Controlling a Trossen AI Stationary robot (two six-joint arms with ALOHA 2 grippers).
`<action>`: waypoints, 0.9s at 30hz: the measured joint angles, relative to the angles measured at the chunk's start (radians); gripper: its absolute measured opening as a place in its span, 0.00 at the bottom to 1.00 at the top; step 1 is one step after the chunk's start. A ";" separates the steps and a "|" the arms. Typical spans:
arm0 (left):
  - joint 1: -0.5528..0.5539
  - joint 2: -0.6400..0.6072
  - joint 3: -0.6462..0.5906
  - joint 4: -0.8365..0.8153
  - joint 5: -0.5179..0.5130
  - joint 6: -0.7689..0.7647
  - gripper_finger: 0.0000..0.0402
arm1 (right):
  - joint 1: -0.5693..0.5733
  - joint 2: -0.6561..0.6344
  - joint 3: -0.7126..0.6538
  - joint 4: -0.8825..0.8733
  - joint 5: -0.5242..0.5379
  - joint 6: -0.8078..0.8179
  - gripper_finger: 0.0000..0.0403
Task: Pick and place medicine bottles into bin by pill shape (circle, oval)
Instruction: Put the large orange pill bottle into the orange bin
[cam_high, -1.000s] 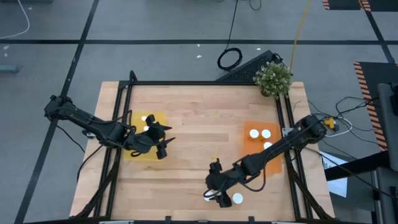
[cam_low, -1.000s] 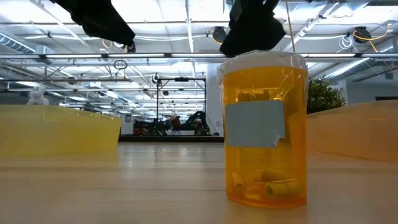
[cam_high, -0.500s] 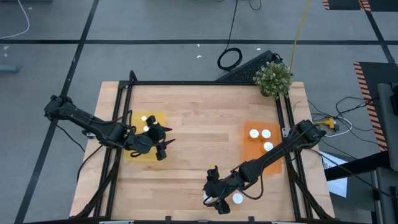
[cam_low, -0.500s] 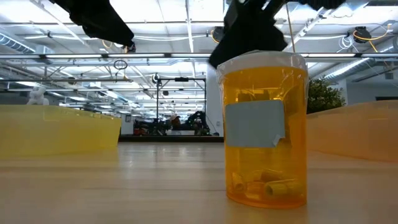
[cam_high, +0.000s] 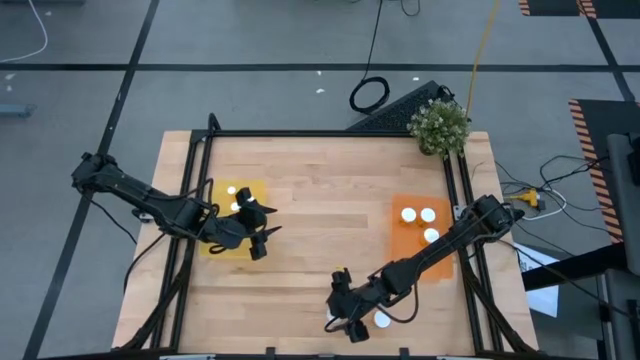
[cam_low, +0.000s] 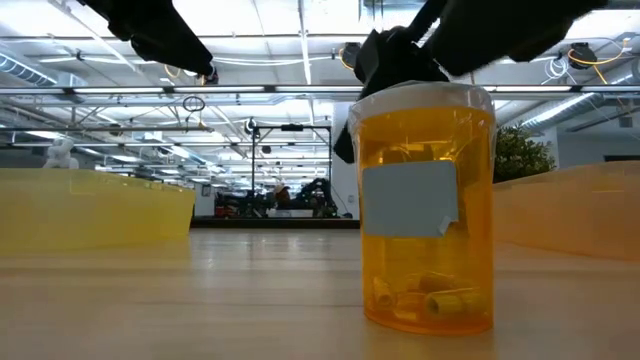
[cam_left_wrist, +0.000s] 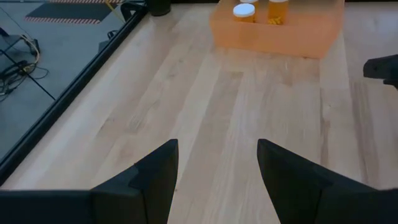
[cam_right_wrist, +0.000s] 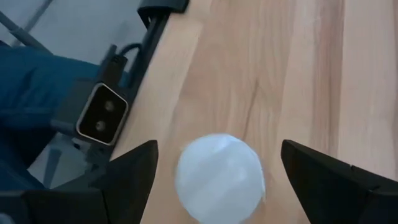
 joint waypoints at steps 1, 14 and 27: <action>0.000 0.000 0.000 -0.001 0.000 0.000 0.56 | 0.000 0.000 0.000 -0.009 0.001 -0.005 0.83; 0.000 0.000 0.000 0.000 0.000 0.002 0.56 | 0.000 0.016 0.000 -0.026 -0.004 -0.034 0.78; 0.000 0.000 0.000 -0.001 -0.001 0.003 0.56 | -0.002 0.021 0.000 -0.015 0.025 -0.028 0.78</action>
